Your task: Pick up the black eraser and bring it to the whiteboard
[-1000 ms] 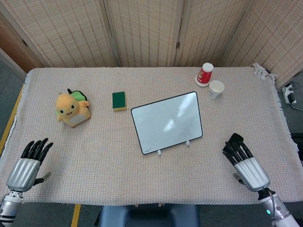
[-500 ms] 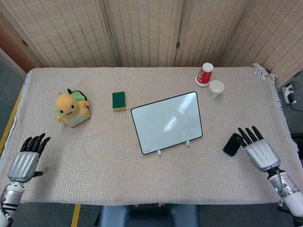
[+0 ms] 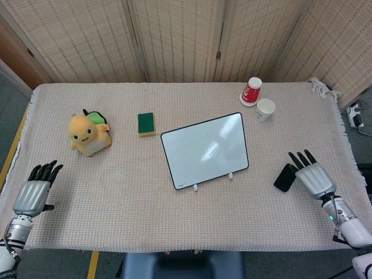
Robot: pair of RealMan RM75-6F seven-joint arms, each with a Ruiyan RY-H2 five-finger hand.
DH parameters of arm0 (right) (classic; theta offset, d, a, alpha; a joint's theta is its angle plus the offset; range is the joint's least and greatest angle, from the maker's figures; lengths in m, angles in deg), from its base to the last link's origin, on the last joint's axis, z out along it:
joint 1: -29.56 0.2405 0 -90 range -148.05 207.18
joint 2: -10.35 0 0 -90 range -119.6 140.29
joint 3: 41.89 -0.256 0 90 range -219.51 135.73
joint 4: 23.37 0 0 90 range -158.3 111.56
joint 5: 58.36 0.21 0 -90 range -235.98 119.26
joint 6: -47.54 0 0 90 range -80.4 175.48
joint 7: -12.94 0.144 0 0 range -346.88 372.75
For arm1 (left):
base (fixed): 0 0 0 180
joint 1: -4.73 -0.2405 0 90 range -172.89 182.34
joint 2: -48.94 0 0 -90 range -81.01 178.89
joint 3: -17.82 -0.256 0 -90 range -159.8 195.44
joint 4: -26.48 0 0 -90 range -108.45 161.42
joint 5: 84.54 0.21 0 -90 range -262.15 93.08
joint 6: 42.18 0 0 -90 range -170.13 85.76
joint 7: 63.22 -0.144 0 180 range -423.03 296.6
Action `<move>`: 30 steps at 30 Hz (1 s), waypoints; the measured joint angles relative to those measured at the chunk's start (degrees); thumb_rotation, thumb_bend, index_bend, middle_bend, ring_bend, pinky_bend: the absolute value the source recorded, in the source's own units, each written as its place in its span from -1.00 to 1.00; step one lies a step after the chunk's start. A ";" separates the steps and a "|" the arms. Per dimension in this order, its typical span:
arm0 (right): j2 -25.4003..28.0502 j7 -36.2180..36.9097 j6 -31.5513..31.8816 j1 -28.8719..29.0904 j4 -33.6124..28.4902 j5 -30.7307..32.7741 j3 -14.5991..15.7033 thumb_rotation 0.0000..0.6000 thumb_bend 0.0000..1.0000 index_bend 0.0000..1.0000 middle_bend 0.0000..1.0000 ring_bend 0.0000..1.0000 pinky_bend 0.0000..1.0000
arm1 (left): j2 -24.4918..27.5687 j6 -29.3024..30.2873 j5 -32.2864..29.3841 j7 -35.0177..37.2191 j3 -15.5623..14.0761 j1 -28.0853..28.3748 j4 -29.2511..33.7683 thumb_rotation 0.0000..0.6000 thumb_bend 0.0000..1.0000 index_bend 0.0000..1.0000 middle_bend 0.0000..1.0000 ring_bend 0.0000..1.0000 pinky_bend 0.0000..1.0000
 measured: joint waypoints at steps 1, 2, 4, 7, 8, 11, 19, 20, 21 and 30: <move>-0.71 -0.04 -0.41 0.37 0.75 0.14 0.17 1.00 -0.49 -0.46 -1.00 -1.00 -1.00 | -0.03 -0.10 -0.07 0.09 0.00 0.06 -0.11 1.00 -0.54 -1.00 -1.00 -1.00 -1.00; -1.18 -0.08 -0.66 0.62 1.24 0.19 0.32 1.00 -0.49 -0.46 -1.00 -1.00 -1.00 | -0.05 -0.19 -0.15 0.18 0.00 0.11 -0.21 1.00 -0.54 -1.00 -1.00 -1.00 -1.00; -2.23 -0.24 -0.99 1.12 2.28 0.11 0.68 1.00 -0.49 -0.46 -1.00 -1.00 -1.00 | -0.11 -0.58 -0.42 0.43 0.01 0.26 -0.54 1.00 -0.54 -1.00 -1.00 -1.00 -1.00; -3.79 -0.58 -1.45 1.91 3.62 0.12 0.92 1.00 -0.49 -0.46 -1.00 -1.00 -1.00 | -0.19 -1.31 -1.23 0.83 0.10 0.48 -1.05 1.00 -0.54 -1.00 -1.00 -1.00 -1.00; -4.26 -0.62 -1.65 2.20 4.02 0.16 0.97 1.00 -0.49 -0.46 -1.00 -1.00 -1.00 | -0.21 -1.45 -1.45 0.97 0.12 0.51 -1.16 1.00 -0.54 -1.00 -1.00 -1.00 -1.00; -5.36 -0.52 -2.62 3.03 5.36 0.43 1.17 1.00 -0.49 -0.46 -1.00 -1.00 -1.00 | -0.19 -1.55 -1.62 1.64 0.16 0.56 -1.19 1.00 -0.54 -1.00 -1.00 -1.00 -1.00; -7.06 1.22 -2.87 3.74 7.84 0.59 2.13 1.00 -0.49 -0.37 -1.00 -0.98 -1.00 | 0.09 -3.30 -2.45 3.58 0.06 1.08 -2.26 1.00 -0.54 -1.00 -1.00 -1.00 -1.00; -7.30 1.33 -2.92 3.82 8.20 0.59 2.21 1.00 -0.49 -0.35 -1.00 -0.97 -1.00 | 0.14 -3.26 -2.43 3.71 0.04 1.08 -2.21 1.00 -0.54 -1.00 -1.00 -1.00 -1.00; -7.59 1.50 -2.99 3.92 8.57 0.62 2.30 1.00 -0.49 -0.32 -1.00 -0.97 -1.00 | 0.19 -3.15 -2.31 3.80 0.01 1.08 -2.12 1.00 -0.54 -1.00 -1.00 -1.00 -1.00; -9.17 2.42 -3.51 4.64 10.44 1.46 2.73 1.00 -0.49 -0.23 -1.00 -0.92 -1.00 | 0.74 -4.19 -1.19 5.86 -0.76 1.59 -2.16 1.00 -0.54 -1.00 -1.00 -1.00 -1.00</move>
